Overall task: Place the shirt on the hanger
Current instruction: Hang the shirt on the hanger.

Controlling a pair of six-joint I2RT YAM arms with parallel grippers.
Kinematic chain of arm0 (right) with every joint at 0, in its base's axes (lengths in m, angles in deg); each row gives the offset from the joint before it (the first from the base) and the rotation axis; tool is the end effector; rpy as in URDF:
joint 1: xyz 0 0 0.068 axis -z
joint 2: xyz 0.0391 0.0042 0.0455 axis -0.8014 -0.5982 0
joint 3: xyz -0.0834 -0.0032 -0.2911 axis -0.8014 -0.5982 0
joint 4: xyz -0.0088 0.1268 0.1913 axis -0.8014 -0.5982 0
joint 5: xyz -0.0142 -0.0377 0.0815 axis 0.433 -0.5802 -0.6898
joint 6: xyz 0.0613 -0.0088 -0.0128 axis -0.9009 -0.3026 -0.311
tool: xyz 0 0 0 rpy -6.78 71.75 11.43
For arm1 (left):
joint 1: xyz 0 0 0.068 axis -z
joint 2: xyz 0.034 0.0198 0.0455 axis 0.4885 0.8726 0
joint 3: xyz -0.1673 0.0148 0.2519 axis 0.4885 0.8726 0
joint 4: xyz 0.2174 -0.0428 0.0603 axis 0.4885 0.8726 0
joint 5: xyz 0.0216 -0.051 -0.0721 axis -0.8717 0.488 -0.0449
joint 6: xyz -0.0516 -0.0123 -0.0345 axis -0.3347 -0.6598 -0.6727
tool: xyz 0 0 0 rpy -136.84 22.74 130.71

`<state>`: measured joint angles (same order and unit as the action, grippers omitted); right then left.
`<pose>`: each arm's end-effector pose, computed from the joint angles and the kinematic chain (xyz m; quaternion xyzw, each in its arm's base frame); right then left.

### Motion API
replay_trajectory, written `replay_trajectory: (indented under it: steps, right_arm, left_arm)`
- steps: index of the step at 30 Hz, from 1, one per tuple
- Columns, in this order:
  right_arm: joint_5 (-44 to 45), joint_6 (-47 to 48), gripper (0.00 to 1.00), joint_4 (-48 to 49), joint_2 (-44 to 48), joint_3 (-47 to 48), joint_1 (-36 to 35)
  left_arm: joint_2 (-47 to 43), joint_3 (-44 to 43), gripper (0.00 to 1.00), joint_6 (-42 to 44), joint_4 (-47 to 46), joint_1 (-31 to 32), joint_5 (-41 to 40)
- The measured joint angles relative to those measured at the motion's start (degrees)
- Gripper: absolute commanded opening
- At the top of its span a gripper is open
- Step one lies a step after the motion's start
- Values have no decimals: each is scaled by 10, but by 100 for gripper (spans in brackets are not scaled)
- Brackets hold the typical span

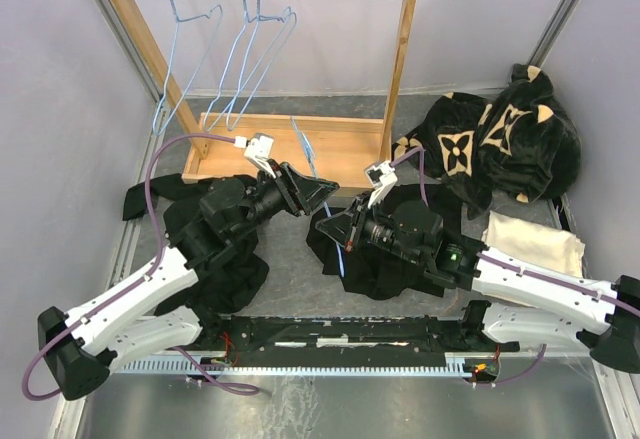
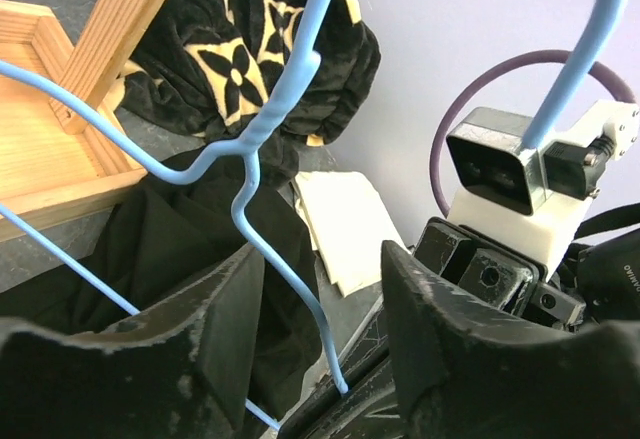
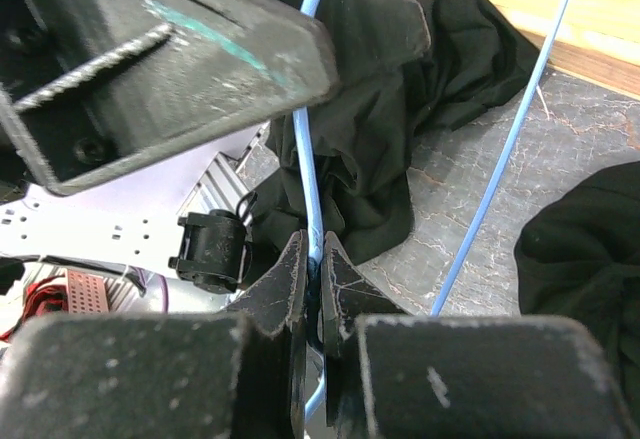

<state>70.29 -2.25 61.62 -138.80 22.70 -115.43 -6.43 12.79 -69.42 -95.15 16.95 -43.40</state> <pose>0.0995 0.1779 0.3583 -0.0901 0.7496 0.4988 0.4256 0.1205 -0.1309 0.3861 0.0557 0.6964 -0.5136 0.4981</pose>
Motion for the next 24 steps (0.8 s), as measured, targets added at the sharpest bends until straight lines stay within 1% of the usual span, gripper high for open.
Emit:
replay_trajectory:
  steps: [7,10,11,12,15,16,17,18,20,23,24]
  right_arm:
    - [9,-1,2,16,-5,1,-5]
    - [10,-2,4,20,-9,3,-5]
    - [10,-2,6,19,-10,4,-5]
    - [10,-1,8,19,-12,4,-5]
    - [11,0,20,19,-15,5,-7]
    - [13,1,26,19,-15,5,-7]
    - [14,-1,35,19,-15,5,-7]
    - [16,-2,45,17,-14,5,-7]
    - [21,-1,60,14,-11,5,-7]
    - [34,6,70,-10,5,5,-7]
    - [40,11,72,-22,16,5,-7]
  left_arm:
    - [5,5,26,-15,-11,0,16]
    - [5,9,7,-18,-11,0,19]
    - [5,10,3,-23,-13,0,20]
    - [5,10,3,-27,-15,1,21]
    - [5,10,3,-33,-15,2,23]
    - [5,10,3,-34,-15,2,24]
    - [4,10,3,-33,-14,2,27]
    - [4,10,3,-32,-12,2,28]
    - [4,10,3,-28,0,2,34]
    - [4,10,3,-18,20,2,37]
    - [4,10,3,-14,29,2,39]
